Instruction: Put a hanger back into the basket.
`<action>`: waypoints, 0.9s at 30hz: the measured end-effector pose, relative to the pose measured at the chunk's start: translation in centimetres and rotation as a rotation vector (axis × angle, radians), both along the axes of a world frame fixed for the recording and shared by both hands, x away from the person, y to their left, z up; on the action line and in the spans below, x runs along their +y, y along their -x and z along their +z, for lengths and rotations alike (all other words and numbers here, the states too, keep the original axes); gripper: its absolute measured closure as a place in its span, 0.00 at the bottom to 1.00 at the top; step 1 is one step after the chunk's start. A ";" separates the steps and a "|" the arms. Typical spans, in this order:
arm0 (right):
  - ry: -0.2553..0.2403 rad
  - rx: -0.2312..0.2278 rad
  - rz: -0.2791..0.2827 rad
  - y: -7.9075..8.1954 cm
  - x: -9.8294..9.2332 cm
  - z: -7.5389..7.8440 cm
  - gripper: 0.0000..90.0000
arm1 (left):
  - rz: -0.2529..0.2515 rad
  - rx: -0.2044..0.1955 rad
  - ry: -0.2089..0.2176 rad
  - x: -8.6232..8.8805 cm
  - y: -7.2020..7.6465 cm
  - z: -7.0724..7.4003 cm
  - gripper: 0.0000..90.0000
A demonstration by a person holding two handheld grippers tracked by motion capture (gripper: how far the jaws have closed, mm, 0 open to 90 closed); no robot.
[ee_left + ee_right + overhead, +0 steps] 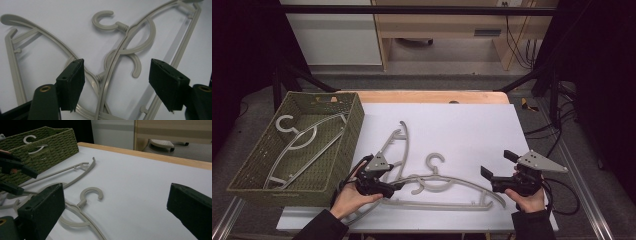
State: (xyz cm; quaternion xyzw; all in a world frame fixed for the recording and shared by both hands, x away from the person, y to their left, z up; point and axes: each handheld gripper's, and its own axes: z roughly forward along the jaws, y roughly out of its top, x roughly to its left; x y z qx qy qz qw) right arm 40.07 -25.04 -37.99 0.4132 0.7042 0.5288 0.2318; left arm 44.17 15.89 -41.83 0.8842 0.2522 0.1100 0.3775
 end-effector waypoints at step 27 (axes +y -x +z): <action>0.005 0.009 0.006 -0.1 0.3 -0.2 0.02 | 0.016 -0.044 -0.259 -2.3 -0.8 -3.8 0.83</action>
